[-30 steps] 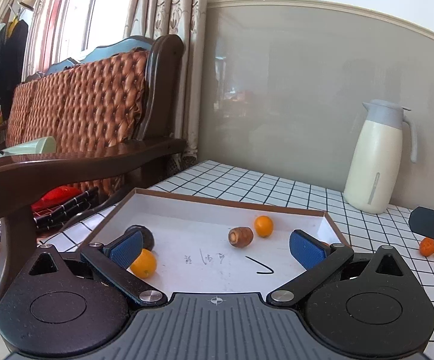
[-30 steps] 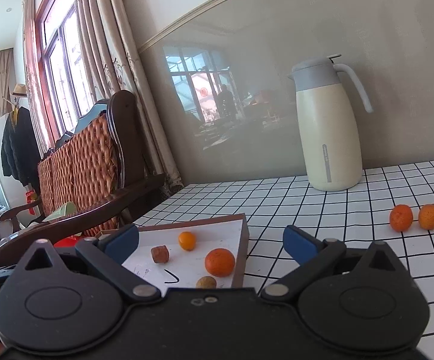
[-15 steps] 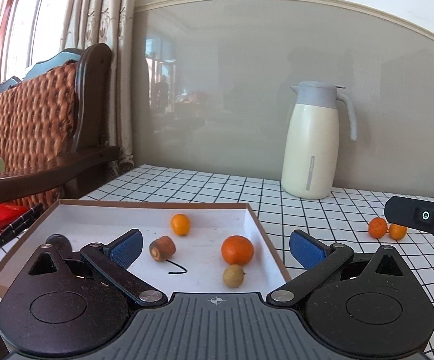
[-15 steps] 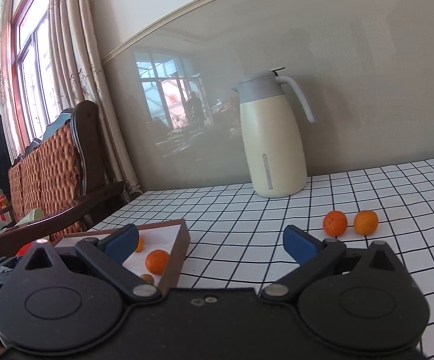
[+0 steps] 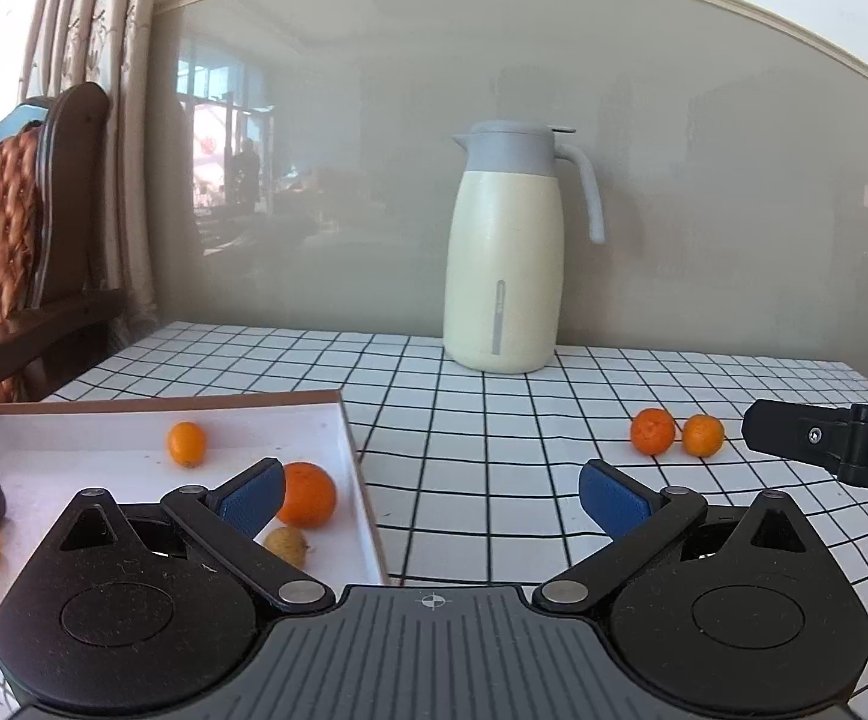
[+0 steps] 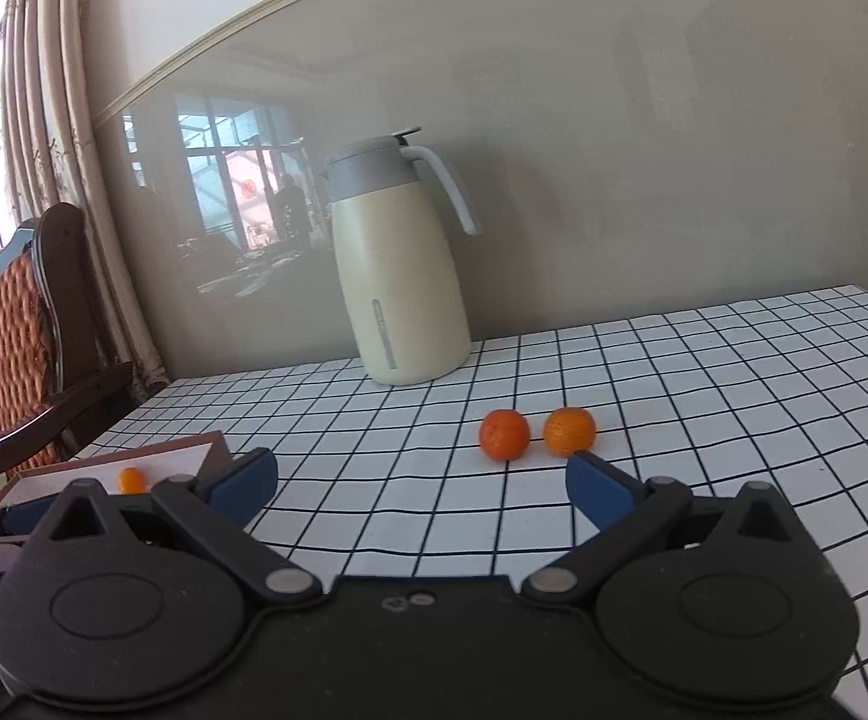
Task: Organize fruits
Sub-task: 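Move both open tools back toward the last two oranges on the table, then grasp an orange with the left tool while the right tool grasps the other orange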
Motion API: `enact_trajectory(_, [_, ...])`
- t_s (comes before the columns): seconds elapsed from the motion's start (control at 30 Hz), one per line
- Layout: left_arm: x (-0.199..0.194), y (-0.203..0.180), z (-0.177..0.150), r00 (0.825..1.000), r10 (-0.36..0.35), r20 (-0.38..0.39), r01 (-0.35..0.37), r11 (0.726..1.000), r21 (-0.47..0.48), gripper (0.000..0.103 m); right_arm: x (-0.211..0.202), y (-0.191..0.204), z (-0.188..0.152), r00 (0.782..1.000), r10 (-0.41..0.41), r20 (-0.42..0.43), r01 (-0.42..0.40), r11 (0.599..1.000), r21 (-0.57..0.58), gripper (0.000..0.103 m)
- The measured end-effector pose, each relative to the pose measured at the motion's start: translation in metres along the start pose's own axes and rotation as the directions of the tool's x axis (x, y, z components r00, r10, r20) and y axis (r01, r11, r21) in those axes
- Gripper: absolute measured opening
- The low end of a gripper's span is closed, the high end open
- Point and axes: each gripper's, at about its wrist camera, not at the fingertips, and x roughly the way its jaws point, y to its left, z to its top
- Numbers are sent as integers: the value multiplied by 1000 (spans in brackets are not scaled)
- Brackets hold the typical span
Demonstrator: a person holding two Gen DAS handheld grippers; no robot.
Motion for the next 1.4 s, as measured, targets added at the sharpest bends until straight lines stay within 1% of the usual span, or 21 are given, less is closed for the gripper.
enact_trajectory(0.13, [10, -22, 0, 999, -32, -8, 33, 999, 21, 103, -1, -19, 1, 998, -56, 5, 56, 998, 27, 97])
enact_trajectory(0.4, [27, -54, -1, 996, -85, -33, 86, 995, 52, 103, 1, -47, -1, 994, -112, -16, 112, 992, 56, 97])
enact_trajectory(0.5, [34, -63, 0, 995, -95, -37, 97, 993, 61, 103, 5, -54, -2, 992, -126, -26, 128, 990, 59, 95])
enact_trajectory(0.57, [38, -67, 1, 995, -97, -36, 99, 993, 70, 103, 7, -59, -2, 991, -132, -33, 134, 989, 61, 92])
enact_trajectory(0.7, [49, -74, 2, 995, -94, -39, 97, 992, 80, 103, 14, -64, -3, 990, -134, -47, 136, 989, 60, 81])
enact_trajectory(0.8, [55, -76, 3, 995, -93, -46, 96, 992, 81, 103, 20, -66, -3, 990, -128, -57, 131, 989, 66, 79])
enact_trajectory(0.9, [63, -79, 4, 993, -104, -59, 108, 991, 78, 102, 27, -66, -1, 990, -122, -69, 126, 990, 60, 71])
enact_trajectory(0.93, [66, -80, 4, 992, -106, -63, 112, 990, 82, 97, 31, -66, 0, 990, -118, -75, 123, 990, 63, 66])
enact_trajectory(0.97, [69, -81, 5, 991, -111, -71, 116, 990, 83, 92, 35, -66, 1, 990, -117, -82, 123, 990, 62, 66])
enact_trajectory(1.03, [80, -84, 6, 987, -132, -94, 138, 988, 68, 90, 41, -67, 4, 989, -117, -95, 124, 990, 65, 66])
enact_trajectory(1.17, [103, -100, 10, 980, -153, -130, 166, 982, 94, 75, 50, -71, 11, 987, -121, -101, 129, 989, 73, 65])
enact_trajectory(1.3, [129, -120, 13, 971, -171, -164, 190, 976, 105, 74, 54, -80, 16, 987, -129, -98, 138, 986, 96, 65])
enact_trajectory(1.4, [142, -134, 15, 968, -186, -166, 206, 972, 113, 74, 55, -88, 17, 987, -130, -98, 141, 983, 118, 65])
